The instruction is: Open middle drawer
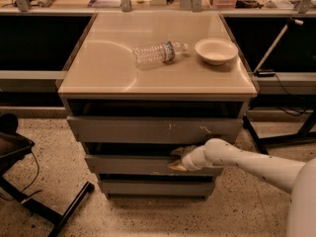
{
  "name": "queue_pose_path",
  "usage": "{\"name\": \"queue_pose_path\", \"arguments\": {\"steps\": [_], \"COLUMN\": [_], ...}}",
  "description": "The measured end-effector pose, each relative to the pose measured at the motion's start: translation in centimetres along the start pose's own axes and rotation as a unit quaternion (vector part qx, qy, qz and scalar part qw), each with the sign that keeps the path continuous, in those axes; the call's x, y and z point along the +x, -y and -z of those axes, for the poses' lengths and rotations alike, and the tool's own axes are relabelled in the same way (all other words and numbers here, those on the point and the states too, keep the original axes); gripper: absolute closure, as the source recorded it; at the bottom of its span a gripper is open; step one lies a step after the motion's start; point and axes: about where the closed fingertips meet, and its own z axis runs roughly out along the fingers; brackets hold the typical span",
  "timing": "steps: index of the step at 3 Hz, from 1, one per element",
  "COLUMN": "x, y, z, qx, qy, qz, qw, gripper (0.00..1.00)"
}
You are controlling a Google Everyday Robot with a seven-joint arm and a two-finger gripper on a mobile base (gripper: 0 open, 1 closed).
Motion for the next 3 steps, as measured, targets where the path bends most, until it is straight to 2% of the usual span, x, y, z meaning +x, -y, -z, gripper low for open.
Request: {"name": "queue_pose_path", "arguments": {"steps": [1, 2, 3], "x": [0.7, 0.7, -0.8], "y": [-1.7, -2.3, -2.1], "z": [1.7, 2.6, 4.3], "qx": [0.018, 0.029, 0.049], "qy": [-0.005, -0.006, 0.005], "qz": [-0.003, -0.008, -0.014], "qw": [0.9998, 0.9995, 0.9987], "gripper": [0.88, 1.0, 1.0]}}
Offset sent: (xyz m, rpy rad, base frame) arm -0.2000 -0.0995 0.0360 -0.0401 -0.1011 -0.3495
